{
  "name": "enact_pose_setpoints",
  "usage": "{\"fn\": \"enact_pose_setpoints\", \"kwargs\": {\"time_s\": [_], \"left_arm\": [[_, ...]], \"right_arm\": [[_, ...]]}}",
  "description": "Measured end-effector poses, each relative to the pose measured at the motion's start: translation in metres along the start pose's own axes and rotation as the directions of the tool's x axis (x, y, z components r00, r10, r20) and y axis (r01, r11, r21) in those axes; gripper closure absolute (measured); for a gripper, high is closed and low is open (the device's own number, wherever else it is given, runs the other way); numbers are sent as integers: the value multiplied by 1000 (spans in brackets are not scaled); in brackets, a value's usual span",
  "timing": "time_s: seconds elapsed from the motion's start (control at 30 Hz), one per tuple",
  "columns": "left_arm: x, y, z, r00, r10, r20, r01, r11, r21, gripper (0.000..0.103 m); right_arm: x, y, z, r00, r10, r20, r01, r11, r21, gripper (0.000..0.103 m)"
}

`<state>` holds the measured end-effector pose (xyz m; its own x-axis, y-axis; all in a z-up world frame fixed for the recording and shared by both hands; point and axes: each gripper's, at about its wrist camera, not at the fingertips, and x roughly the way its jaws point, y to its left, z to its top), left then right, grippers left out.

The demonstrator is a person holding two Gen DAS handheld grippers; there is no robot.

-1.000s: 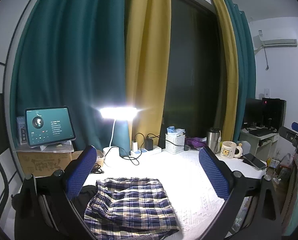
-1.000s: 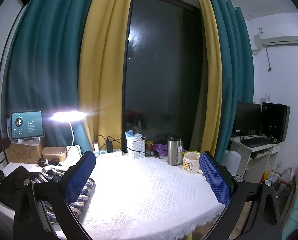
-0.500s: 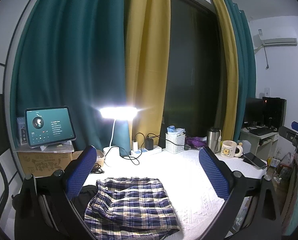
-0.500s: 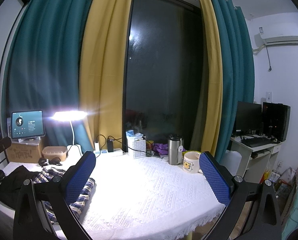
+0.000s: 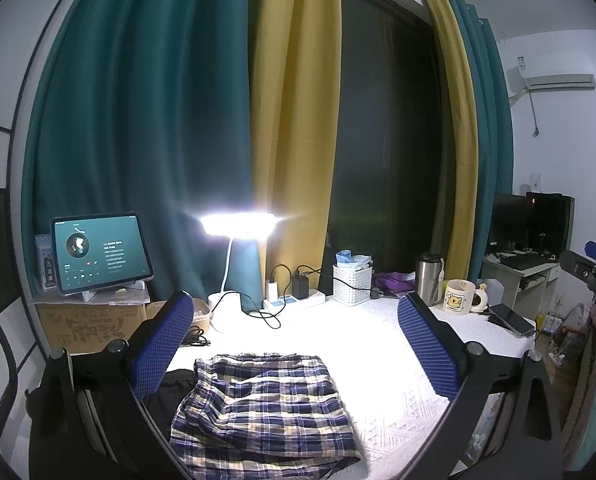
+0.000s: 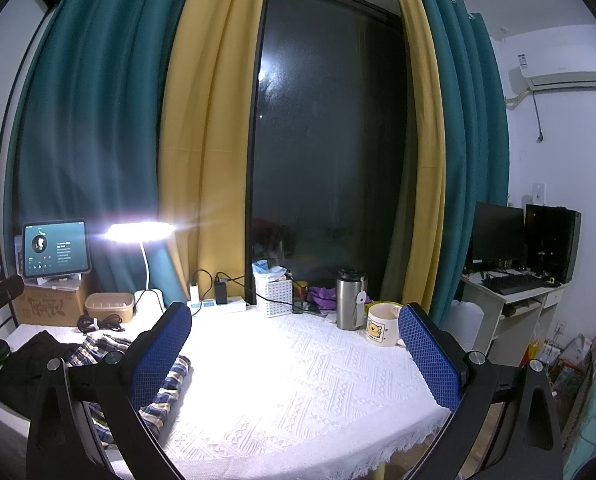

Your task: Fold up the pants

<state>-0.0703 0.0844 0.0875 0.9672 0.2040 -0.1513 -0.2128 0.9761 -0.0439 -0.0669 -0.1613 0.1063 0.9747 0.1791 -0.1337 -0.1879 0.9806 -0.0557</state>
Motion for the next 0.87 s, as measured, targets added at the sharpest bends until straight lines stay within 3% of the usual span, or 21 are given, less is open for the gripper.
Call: {"fn": "enact_pose_setpoints", "kwargs": {"time_s": [0.87], "left_arm": [[0,-1,1,1000,-14,3,14,1000,8,2]], "right_arm": [[0,5,-2,1000,2,-4,-2,1000,-2,0]]}}
